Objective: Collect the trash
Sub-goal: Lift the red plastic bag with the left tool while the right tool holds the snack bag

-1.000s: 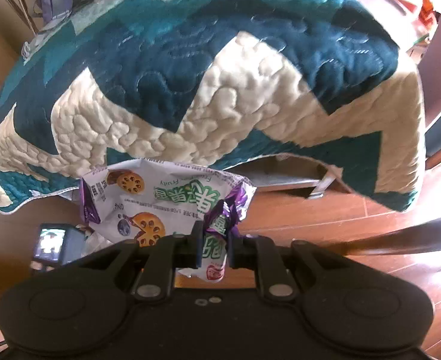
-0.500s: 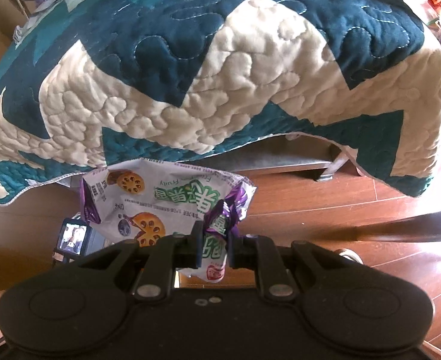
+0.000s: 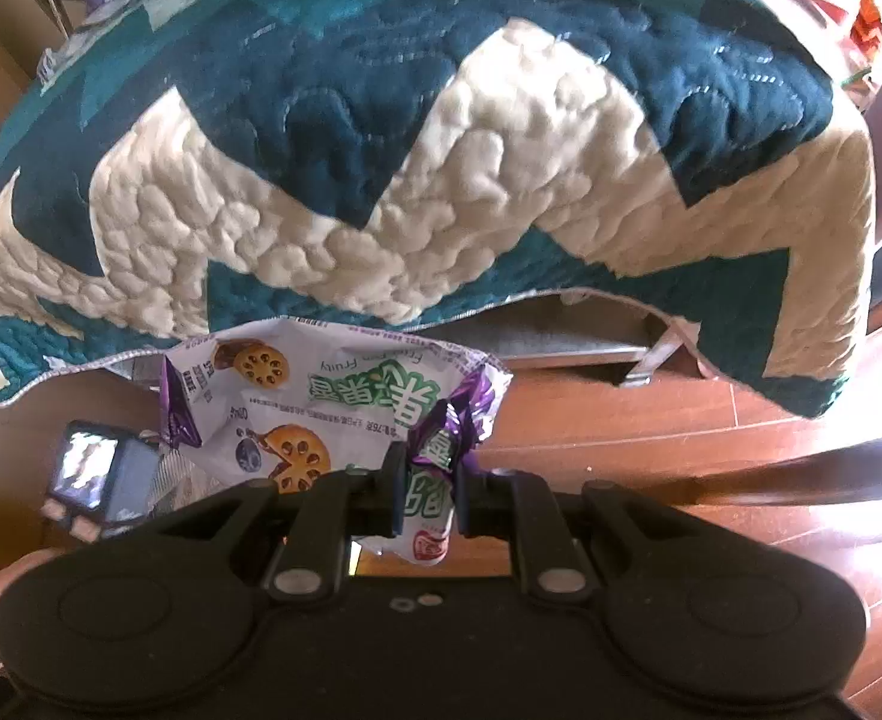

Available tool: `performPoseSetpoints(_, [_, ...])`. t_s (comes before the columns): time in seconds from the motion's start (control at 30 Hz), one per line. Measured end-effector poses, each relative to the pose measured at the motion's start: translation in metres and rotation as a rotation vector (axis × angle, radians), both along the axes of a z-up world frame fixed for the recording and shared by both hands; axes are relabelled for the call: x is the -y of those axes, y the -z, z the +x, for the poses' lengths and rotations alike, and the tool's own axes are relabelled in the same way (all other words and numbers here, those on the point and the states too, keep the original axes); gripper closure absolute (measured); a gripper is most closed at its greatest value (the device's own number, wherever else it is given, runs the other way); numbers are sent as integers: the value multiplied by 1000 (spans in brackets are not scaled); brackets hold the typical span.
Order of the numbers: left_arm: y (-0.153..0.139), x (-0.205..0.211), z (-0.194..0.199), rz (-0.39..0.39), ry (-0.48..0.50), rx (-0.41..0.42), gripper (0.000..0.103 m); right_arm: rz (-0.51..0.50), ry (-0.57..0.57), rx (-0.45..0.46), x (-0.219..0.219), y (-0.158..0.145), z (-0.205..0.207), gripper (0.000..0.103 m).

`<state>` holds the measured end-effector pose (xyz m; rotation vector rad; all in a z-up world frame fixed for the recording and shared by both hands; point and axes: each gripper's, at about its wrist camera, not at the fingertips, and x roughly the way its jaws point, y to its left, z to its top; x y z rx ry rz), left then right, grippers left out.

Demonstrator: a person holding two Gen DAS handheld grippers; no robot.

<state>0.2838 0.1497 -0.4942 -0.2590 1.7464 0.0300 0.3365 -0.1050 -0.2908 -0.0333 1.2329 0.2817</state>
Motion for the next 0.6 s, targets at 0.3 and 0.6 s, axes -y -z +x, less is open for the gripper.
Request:
performPoseSetpoints(0.3, [-58,7,-15,64,39,52,101,59,23,43,6,-15,-11,89])
performPoseSetpoints(0.6, [9,-8,6,11,-146,-30,60,98,29,12,12,-12,-11,89])
